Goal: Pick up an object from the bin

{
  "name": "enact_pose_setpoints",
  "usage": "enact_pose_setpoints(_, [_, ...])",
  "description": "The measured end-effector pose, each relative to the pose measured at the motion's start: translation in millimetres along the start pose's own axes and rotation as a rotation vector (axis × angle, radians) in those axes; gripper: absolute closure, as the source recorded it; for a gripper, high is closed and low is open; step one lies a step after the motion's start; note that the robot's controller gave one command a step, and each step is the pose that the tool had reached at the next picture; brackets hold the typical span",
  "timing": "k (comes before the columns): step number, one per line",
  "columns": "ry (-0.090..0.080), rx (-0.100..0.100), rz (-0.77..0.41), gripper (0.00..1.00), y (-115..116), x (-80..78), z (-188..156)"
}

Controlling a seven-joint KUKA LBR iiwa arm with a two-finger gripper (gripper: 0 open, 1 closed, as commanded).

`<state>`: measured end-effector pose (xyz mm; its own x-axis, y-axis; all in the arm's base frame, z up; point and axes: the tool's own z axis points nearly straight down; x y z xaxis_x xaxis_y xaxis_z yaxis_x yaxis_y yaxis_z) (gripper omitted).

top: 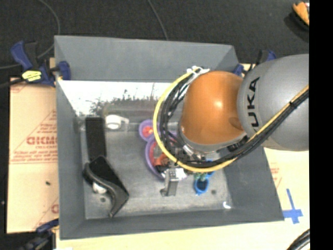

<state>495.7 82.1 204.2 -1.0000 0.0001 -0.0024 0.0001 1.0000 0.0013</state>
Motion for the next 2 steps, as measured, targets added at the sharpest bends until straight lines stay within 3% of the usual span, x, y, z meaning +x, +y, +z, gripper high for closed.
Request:
enact_pose_setpoints(1, [0.0,0.002,-0.127,0.0,-74.4,-37.0,101.1])
enact_pose_setpoints(2, [0.0,0.0,-0.137,0.0,-86.9,-36.7,121.0])
